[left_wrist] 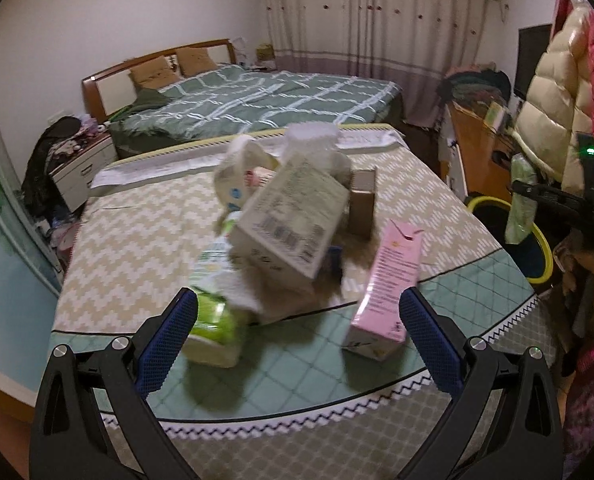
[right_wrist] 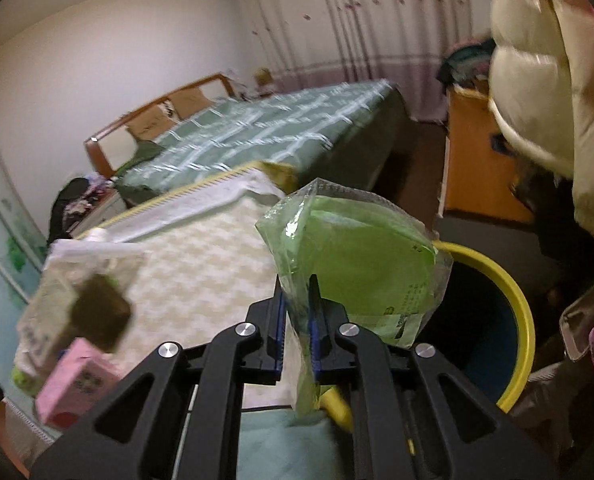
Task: Collect trash
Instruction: 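Carry the green bag with the right gripper over the yellow bin and open, then grasp the pink milk carton with the left gripper, then carry the pink carton with the left gripper into the yellow bin and release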
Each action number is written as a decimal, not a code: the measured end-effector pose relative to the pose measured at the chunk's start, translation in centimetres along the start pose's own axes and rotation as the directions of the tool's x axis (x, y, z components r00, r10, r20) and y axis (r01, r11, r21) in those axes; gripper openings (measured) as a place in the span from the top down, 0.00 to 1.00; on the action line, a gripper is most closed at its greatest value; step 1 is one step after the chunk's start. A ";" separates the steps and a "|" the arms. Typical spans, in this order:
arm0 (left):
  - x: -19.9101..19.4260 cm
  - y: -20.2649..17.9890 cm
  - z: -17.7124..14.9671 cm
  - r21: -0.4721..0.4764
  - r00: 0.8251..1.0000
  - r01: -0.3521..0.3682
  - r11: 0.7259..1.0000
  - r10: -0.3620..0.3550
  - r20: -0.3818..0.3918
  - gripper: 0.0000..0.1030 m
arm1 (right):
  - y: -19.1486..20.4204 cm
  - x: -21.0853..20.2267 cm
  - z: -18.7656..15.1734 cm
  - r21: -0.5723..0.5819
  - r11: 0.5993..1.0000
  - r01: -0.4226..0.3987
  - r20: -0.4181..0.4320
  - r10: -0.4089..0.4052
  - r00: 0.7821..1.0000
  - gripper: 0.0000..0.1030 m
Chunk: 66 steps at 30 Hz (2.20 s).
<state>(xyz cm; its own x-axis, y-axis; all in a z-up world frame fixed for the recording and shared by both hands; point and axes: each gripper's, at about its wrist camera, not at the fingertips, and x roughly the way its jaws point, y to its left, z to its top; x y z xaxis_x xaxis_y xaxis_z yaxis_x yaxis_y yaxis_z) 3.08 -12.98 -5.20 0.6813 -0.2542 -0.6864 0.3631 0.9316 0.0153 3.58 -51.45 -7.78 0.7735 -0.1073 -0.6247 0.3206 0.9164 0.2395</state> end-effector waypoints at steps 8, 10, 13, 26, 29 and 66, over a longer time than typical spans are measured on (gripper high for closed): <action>2.5 -2.2 0.3 0.035 0.998 0.040 0.999 -0.038 -0.056 0.03 | -3.3 3.4 -0.8 0.053 0.997 0.063 -0.071 -0.060 0.996 0.67; 2.9 -2.4 0.3 0.041 0.997 0.044 0.998 -0.041 -0.068 0.03 | -3.7 3.4 -0.8 0.054 0.996 0.077 -0.068 -0.073 0.995 0.64; 3.6 -2.9 0.2 0.051 0.996 0.048 0.998 -0.044 -0.079 0.03 | -3.8 2.9 -1.1 0.059 0.995 0.079 -0.061 -0.076 0.995 0.61; 7.0 -3.4 -0.6 0.083 0.985 0.080 0.993 -0.066 -0.162 0.18 | -1.8 -1.4 -2.5 0.061 0.998 0.025 0.015 -0.026 1.000 0.56; 7.6 -4.0 -1.0 0.106 0.980 0.096 0.990 -0.075 -0.184 0.26 | -1.6 -2.0 -2.7 0.063 0.998 0.017 0.026 -0.019 0.999 0.56; 6.2 -11.5 4.4 0.176 0.954 0.295 0.939 -0.281 -0.101 0.60 | -4.9 -8.1 -4.9 0.134 0.986 0.103 0.137 -0.122 0.983 0.56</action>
<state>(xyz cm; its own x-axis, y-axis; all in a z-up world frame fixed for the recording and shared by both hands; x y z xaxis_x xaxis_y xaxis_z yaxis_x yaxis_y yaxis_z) 5.92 -26.37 -6.40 0.4843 -0.4784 -0.7326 0.6538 0.7542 -0.0603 -6.95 -53.17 -7.54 0.7964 -0.2698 -0.5412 0.4690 0.8406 0.2711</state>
